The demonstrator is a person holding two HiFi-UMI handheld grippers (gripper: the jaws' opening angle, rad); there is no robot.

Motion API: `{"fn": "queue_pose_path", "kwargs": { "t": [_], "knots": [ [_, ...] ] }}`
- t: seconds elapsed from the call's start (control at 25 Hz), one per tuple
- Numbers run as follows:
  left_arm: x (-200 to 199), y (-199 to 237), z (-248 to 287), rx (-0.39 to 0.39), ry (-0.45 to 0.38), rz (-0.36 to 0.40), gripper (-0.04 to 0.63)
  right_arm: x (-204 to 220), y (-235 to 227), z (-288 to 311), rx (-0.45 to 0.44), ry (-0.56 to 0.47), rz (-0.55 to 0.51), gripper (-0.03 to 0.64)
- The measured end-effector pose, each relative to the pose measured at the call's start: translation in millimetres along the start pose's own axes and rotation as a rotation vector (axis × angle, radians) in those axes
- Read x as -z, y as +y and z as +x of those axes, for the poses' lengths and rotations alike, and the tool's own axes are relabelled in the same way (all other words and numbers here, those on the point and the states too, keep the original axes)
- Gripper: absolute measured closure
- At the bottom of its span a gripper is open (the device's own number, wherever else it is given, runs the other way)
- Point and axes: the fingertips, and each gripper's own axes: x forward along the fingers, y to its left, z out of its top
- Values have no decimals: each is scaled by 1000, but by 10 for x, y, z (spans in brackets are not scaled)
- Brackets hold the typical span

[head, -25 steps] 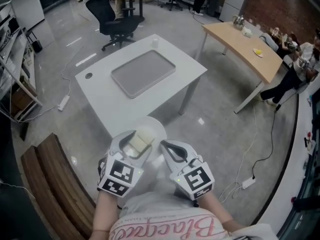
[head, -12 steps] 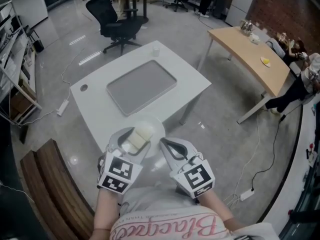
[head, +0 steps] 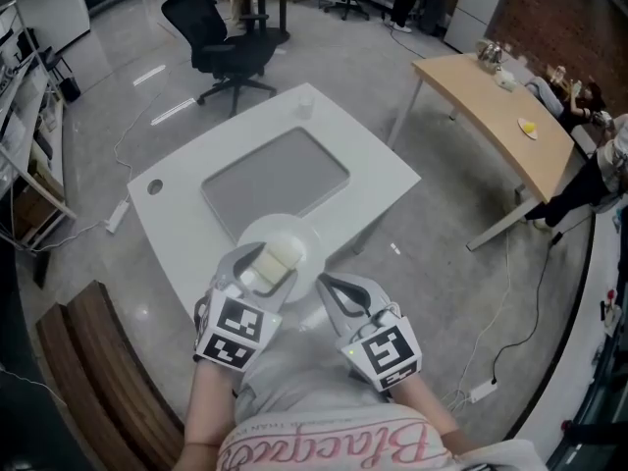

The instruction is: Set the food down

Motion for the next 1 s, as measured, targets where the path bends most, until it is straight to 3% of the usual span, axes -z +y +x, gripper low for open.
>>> {"fn": "queue_pose_path", "kwargs": {
  "t": [0.48,1.0],
  "knots": [
    [137,628,779,17,70,5,336,122,-504,784,6,69,45,615],
    [479,1017,1580,94,134,-69,336,467,-828,1494,-16,218,102,614]
  ]
}}
